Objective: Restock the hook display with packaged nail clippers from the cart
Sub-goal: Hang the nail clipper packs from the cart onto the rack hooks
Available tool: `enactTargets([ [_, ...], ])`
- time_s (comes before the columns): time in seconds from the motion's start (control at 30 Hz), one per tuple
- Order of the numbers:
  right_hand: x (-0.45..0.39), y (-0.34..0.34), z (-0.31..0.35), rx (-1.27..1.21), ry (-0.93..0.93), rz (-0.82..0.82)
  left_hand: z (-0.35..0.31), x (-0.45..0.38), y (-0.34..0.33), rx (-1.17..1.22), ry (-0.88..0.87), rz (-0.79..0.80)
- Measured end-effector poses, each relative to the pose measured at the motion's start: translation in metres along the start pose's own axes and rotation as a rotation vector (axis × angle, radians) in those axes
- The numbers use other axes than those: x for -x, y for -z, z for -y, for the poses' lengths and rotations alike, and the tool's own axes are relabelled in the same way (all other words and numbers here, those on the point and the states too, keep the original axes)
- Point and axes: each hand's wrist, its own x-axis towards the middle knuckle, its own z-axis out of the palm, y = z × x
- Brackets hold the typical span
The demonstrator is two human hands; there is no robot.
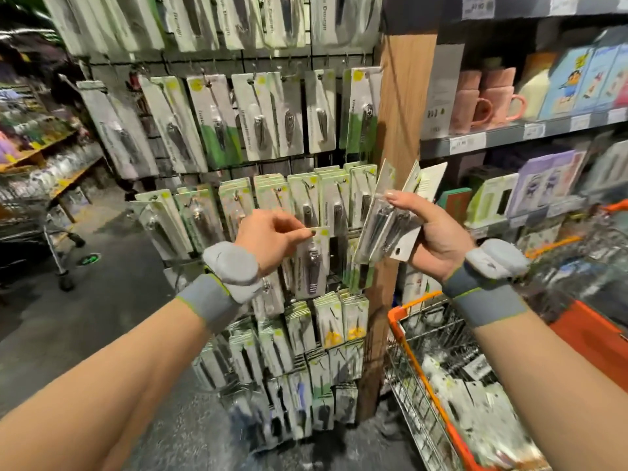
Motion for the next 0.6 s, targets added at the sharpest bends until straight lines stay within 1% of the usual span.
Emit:
enactTargets([
  [0.17, -0.009, 0.018, -0.008, -0.066, -0.024, -0.068, 0.018, -0.018, -0.034, -0.299, -0.004, 0.088],
  [0.27, -0.017, 0.024, -0.012, -0.108, -0.064, -0.059, 0.026, -0.027, -0.046, -0.343, 0.056, 0.111],
  [0.37, -0.028, 0.031, -0.018, -0.091, -0.075, -0.051, 0.030, -0.035, -0.057, -0.380, 0.090, 0.118],
  [0.6, -0.049, 0.037, -0.031, -0.078, -0.098, -0.034, 0.038, -0.044, -0.074, -0.509, 0.068, 0.103],
])
